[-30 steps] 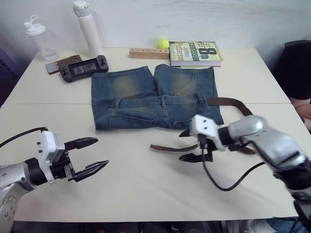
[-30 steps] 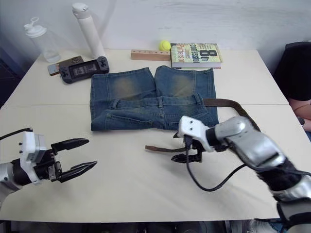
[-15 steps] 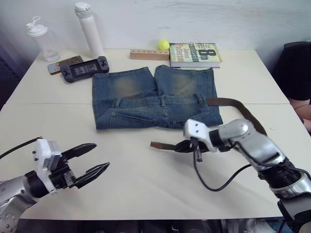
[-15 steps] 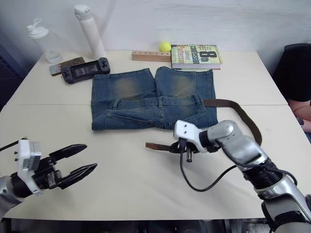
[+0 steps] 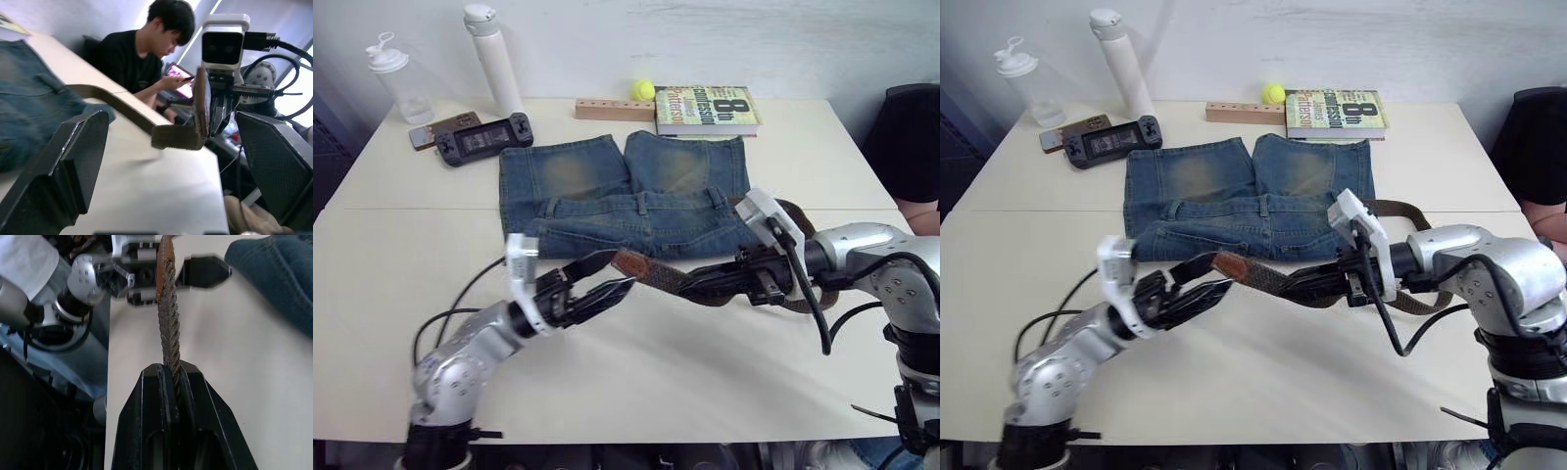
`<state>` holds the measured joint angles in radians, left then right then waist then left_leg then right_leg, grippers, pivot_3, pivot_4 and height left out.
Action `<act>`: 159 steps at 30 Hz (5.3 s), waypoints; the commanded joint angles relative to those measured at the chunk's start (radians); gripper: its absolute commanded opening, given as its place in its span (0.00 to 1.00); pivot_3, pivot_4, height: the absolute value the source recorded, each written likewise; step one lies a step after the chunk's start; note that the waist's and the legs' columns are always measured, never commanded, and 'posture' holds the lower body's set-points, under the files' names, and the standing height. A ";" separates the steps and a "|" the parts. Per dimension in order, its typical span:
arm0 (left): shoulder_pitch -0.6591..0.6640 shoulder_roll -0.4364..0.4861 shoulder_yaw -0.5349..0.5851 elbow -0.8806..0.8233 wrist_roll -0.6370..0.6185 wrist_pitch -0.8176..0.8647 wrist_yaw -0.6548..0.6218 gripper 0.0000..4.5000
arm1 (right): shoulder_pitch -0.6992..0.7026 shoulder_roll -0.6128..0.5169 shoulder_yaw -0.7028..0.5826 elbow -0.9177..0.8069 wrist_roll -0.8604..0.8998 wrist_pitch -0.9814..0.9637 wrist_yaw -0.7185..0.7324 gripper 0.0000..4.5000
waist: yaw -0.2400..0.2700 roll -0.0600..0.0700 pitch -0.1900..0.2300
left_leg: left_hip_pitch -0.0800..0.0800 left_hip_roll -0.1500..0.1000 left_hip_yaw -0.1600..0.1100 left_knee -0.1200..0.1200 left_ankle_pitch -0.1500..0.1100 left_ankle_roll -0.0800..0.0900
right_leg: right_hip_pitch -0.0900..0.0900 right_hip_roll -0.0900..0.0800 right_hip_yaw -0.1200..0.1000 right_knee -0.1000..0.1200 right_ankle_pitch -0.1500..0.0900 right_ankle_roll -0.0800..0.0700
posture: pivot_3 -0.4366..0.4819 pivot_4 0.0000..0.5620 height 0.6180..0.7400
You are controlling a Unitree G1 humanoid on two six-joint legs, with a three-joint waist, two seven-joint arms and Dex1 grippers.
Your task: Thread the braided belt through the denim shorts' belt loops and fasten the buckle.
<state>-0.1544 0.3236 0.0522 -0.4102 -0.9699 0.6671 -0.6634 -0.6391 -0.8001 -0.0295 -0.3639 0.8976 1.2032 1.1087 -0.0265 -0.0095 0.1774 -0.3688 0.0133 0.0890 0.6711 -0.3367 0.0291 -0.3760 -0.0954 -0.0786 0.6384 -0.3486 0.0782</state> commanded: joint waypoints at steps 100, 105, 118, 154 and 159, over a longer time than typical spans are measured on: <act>-0.863 -0.221 -0.520 1.464 1.208 -1.030 0.117 0.20 | 1.058 0.155 -0.607 -0.455 0.870 -0.708 -0.995 0.00 | 0.052 -0.004 0.001 | -0.003 -0.004 0.003 -0.004 0.001 0.009 | 0.001 -0.002 0.004 -0.013 0.006 0.011 | 0.48 0.27 0.98; -0.760 -0.192 -0.476 1.290 1.081 -1.004 -0.204 0.01 | 1.023 0.135 -0.604 -0.426 0.885 -0.708 -1.004 0.00 | 0.047 -0.003 0.001 | -0.003 -0.004 0.003 -0.004 0.001 0.008 | 0.001 -0.002 0.004 -0.013 0.006 0.011 | 0.48 0.27 0.98; -0.261 0.203 -0.454 0.272 0.869 -0.463 -0.489 0.01 | 0.972 0.068 -0.557 -0.358 0.850 -0.668 -1.069 0.00 | 0.030 0.001 0.000 | -0.002 -0.003 -0.001 -0.002 0.002 0.008 | 0.005 -0.002 0.003 -0.013 0.006 0.010 | 0.48 0.27 0.98; -0.420 0.470 -0.126 0.039 0.426 0.093 -0.427 0.99 | 0.999 -0.096 -0.527 -0.156 0.939 -0.400 -1.162 0.00 | 0.027 0.001 0.000 | -0.002 -0.003 -0.001 -0.003 0.003 0.006 | 0.005 -0.001 0.003 -0.012 0.006 0.010 | 0.48 0.27 0.98; -0.420 0.454 -0.121 0.027 0.417 0.102 -0.390 0.99 | 0.951 -0.078 -0.482 -0.117 0.897 -0.412 -1.206 0.00 | 0.028 0.001 0.000 | -0.003 -0.003 -0.001 -0.003 0.003 0.006 | 0.005 -0.001 0.003 -0.012 0.006 0.010 | 0.48 0.27 0.98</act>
<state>-0.5727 0.7829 -0.0810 -0.3425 -0.5451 0.7757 -1.0661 0.3326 -0.8887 -0.5051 -0.4935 1.7964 0.8087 -0.0811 0.0013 -0.0087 0.1776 -0.3715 0.0099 0.0877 0.6680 -0.3339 0.0355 -0.3713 -0.0961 -0.0757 0.6259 -0.3428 0.0883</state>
